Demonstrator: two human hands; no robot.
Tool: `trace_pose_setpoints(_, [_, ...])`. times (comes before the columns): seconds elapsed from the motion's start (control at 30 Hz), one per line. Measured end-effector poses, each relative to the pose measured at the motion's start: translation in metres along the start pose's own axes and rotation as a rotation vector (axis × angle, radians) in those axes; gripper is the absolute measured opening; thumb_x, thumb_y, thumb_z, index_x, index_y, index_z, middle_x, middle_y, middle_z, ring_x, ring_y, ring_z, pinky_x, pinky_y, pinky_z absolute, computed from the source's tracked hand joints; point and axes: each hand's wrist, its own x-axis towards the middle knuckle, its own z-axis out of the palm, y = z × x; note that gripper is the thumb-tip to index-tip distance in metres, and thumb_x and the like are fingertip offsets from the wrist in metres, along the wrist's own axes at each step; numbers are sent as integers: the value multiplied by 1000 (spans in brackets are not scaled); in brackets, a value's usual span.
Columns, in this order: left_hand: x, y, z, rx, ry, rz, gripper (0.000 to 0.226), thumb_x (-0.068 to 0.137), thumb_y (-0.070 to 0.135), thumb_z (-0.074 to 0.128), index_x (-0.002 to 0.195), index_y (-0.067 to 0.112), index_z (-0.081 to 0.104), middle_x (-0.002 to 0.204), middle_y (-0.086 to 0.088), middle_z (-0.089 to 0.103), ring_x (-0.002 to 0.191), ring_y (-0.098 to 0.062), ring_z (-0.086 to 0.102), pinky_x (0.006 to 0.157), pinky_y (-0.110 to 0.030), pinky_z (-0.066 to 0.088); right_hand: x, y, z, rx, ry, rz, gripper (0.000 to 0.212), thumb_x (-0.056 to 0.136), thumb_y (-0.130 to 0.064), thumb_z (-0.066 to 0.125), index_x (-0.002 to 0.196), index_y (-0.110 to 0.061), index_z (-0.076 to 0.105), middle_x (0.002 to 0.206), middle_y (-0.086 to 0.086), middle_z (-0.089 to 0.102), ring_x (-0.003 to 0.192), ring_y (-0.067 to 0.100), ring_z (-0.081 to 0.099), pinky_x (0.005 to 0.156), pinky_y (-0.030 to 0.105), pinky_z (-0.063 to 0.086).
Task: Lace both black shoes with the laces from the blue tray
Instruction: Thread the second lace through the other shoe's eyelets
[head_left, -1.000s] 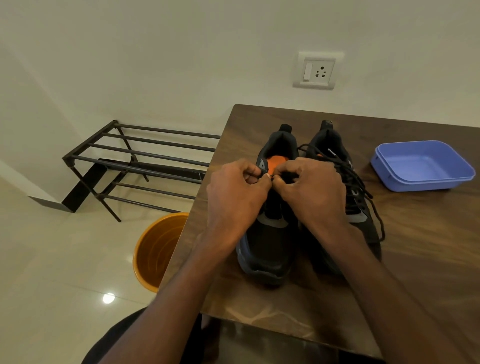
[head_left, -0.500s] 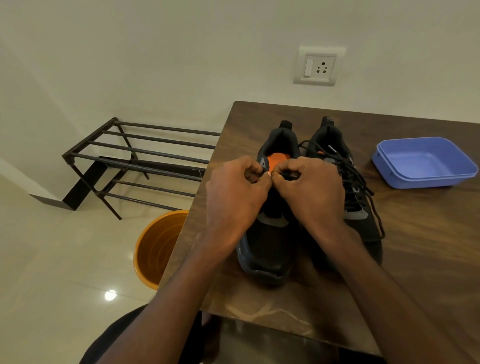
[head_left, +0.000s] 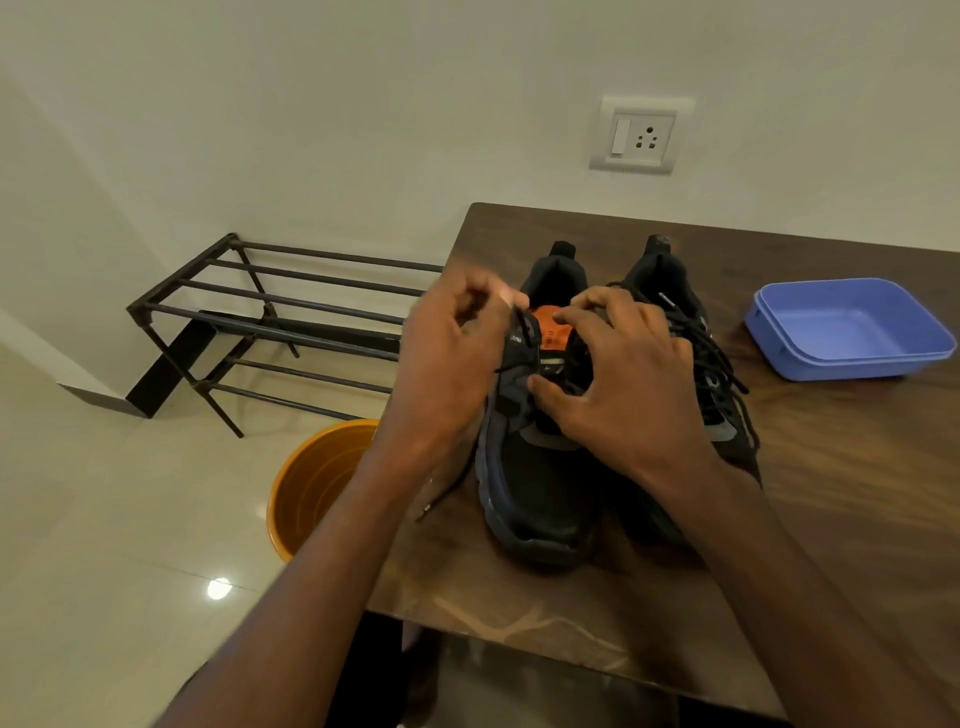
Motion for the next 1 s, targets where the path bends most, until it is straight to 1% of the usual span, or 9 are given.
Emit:
trace_pose_setpoints(0.1, [8,5,-10,-321,104,-1,12,110,14,46,112,5,54,91,-2,66,81,-15,66,65,-23,51,1,5,-2,-11,-50,23,77,82,-71,66,146,-33,47,148,-8,44,139,17,38,111,47,31])
trace_pose_setpoints(0.23, [3,-15,1,313,-55,40,8,101,22,65,102,29,62,106,7,57,91,-1,57,74,-8,46,0,7,-1,-3,-31,34,77,81,-71,67,144,-30,50,147,-7,50,138,17,43,113,47,32])
trace_pose_setpoints(0.37, [0,-24,6,491,-115,-12,11,98,21,69,91,28,64,105,8,58,93,-4,56,68,-9,43,1,6,-1,-10,-35,37,79,81,-73,66,144,-29,50,148,-7,51,137,16,45,114,47,34])
trace_pose_setpoints(0.53, [8,0,-8,-446,36,-96,20,112,17,38,101,15,54,90,-4,70,90,-21,70,64,-22,48,1,6,-4,-6,-53,44,80,81,-75,66,146,-31,48,151,-8,49,139,15,44,117,48,30])
trace_pose_setpoints(0.6, [10,2,-14,-548,60,-124,16,113,22,38,107,14,51,82,-1,61,80,-18,64,62,-25,47,1,6,-5,-11,-48,43,81,81,-75,65,146,-30,48,151,-8,49,140,15,44,118,48,30])
trace_pose_setpoints(0.7, [6,-10,-8,26,-52,-75,16,102,27,63,117,22,57,95,3,61,84,-9,62,72,-21,52,1,6,-4,-24,-40,49,80,81,-74,65,146,-30,49,151,-8,50,139,15,45,119,48,30])
trace_pose_setpoints(0.83, [3,-24,5,521,-194,25,16,94,24,74,100,30,60,108,3,59,99,-12,57,87,-28,50,0,5,-2,-21,-22,44,77,82,-73,65,144,-29,50,148,-9,52,136,14,48,118,47,31])
trace_pose_setpoints(0.93, [4,-25,4,550,-155,28,15,101,14,62,98,27,55,99,5,61,89,-4,59,77,-22,51,0,5,-2,-13,-30,40,78,82,-73,65,144,-29,51,147,-9,53,135,14,48,118,47,30])
trace_pose_setpoints(1.0, [5,-13,-1,222,-41,-26,13,107,13,50,102,21,58,96,4,67,84,3,62,68,-17,50,0,6,-4,0,-38,40,78,82,-73,66,144,-29,50,146,-9,53,135,14,49,119,48,30])
